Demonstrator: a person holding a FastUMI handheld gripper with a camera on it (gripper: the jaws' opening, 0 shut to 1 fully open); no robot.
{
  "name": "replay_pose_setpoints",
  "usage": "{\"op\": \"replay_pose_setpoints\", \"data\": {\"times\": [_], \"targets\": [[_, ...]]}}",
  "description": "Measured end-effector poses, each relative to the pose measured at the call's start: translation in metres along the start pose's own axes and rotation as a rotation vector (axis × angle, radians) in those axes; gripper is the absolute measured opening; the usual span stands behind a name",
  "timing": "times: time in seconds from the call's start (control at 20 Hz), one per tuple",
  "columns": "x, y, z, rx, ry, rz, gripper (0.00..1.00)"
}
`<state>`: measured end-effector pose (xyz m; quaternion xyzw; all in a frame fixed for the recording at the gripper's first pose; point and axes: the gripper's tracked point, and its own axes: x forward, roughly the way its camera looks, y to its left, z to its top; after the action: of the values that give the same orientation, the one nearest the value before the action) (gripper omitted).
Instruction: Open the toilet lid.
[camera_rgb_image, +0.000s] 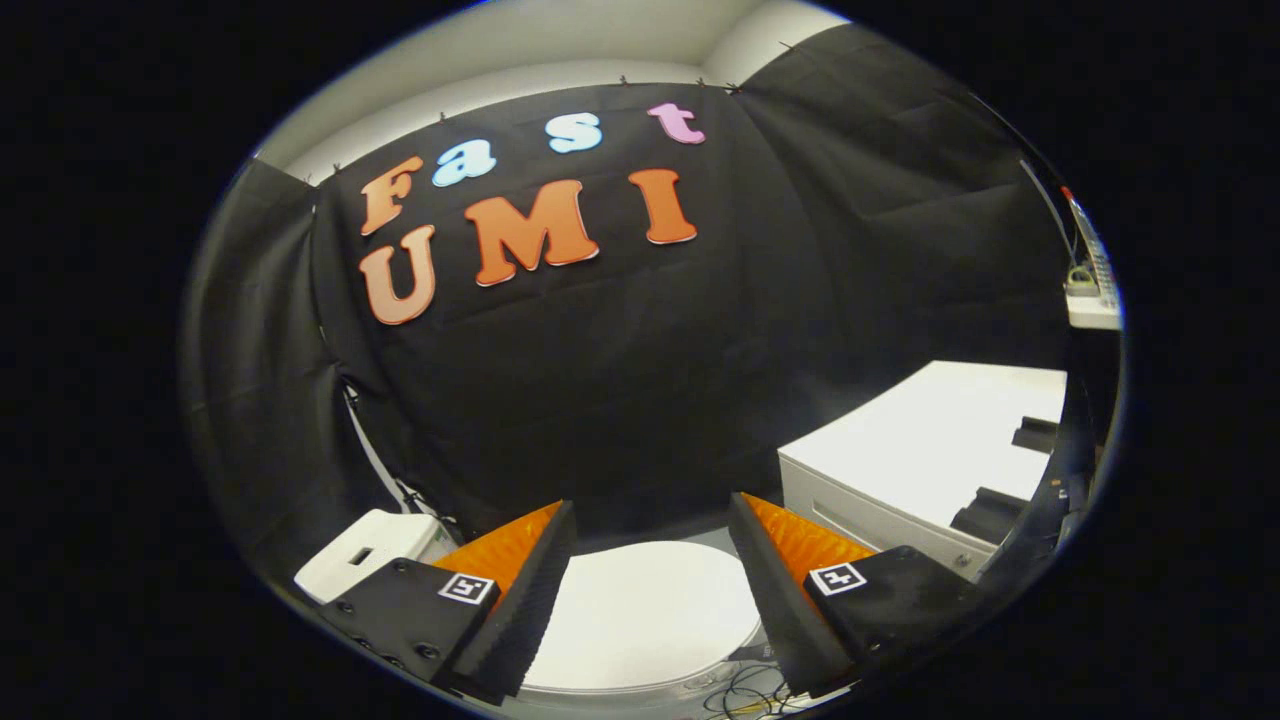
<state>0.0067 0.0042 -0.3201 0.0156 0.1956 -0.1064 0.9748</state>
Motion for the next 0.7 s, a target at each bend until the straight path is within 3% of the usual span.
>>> {"op": "replay_pose_setpoints", "data": {"times": [0.3,0.5,0.7], "targets": [[0.023,-0.101,-0.143,0.122,0.181,-0.228,0.99],[0.024,-0.130,-0.199,0.130,0.289,-0.305,0.99],[0.022,-0.148,-0.223,0.155,0.319,-0.333,0.99]]}}
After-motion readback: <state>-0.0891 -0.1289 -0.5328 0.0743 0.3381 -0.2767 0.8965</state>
